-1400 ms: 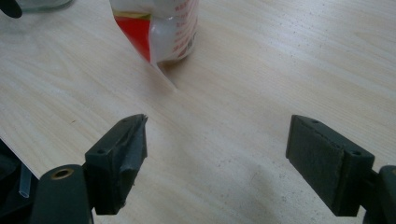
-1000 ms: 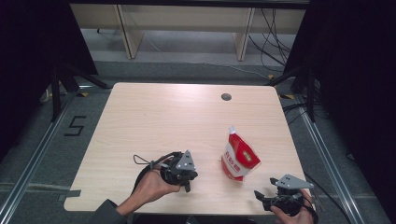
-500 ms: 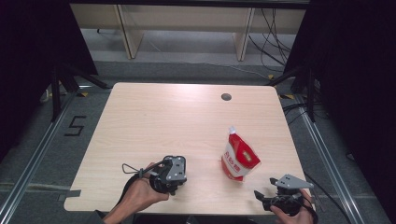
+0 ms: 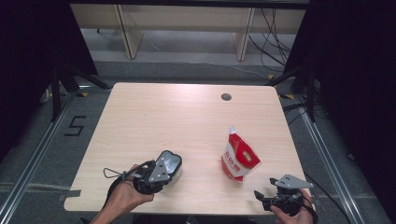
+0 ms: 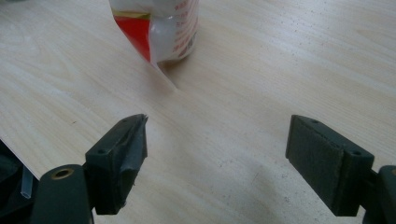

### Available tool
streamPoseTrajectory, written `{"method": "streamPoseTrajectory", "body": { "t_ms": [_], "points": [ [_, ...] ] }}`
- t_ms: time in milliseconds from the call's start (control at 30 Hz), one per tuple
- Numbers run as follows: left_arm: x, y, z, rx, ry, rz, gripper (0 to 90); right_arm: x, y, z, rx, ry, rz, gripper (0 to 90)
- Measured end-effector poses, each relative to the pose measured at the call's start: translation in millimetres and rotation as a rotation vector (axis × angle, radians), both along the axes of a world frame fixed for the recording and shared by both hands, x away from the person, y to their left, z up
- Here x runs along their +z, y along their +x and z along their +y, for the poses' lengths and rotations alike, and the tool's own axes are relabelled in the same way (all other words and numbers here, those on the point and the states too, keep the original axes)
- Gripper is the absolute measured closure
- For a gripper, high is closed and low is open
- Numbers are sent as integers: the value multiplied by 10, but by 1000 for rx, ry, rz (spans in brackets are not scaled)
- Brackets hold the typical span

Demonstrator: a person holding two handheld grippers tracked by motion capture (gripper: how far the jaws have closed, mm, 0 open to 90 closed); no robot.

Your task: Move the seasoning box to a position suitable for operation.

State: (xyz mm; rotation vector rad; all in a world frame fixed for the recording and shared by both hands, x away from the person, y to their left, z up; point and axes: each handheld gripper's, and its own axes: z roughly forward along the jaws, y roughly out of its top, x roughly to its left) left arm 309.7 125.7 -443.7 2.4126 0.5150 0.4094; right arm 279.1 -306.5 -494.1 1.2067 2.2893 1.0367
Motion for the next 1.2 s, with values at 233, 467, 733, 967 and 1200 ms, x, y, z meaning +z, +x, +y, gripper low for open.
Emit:
{"method": "streamPoseTrajectory", "body": {
  "t_ms": [233, 467, 733, 967, 1200],
  "points": [
    [-28, -96, 226, 73, -116, -50, 756, 3, 0, -6, -3, -2, -5, 215],
    [35, -263, 443, 186, -268, -127, 621, 2, -6, 1, -5, 7, 1, 215],
    [-174, -207, 595, 290, -318, -36, 513, -7, 6, 5, 5, 19, 12, 215],
    [-348, -79, 575, 307, -275, -10, 517, -2, 13, -5, 22, 16, 30, 214],
    [-361, -15, 513, 275, -230, -13, 613, -1, 15, -8, 23, 16, 30, 214]
  ]
}}
